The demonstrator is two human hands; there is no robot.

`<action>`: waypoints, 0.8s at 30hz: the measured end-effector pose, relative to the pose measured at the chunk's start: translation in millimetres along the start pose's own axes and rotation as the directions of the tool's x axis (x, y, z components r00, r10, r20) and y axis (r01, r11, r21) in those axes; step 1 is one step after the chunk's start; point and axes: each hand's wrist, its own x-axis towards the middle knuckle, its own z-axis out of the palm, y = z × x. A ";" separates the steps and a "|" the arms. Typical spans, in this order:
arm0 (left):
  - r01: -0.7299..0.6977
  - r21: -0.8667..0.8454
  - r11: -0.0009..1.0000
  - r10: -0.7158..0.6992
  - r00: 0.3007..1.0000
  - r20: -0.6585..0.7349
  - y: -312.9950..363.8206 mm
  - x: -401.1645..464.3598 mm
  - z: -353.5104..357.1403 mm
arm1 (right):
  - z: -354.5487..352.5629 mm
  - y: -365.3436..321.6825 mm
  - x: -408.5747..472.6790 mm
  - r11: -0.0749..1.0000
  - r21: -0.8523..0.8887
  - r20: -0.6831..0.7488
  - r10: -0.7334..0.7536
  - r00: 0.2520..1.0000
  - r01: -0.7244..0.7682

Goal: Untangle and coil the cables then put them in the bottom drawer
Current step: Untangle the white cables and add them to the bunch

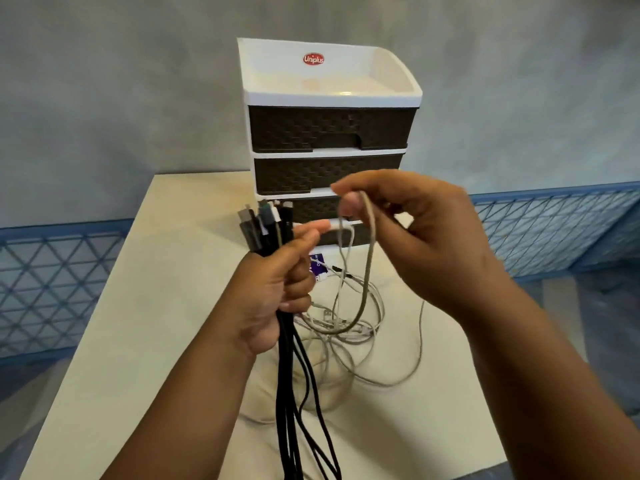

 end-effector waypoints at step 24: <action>-0.005 -0.311 0.950 0.036 0.995 0.093 14.2 2.7 -26.3 | 63.9 118.4 -43.0 0.757 0.151 0.177 0.612 0.771 -0.636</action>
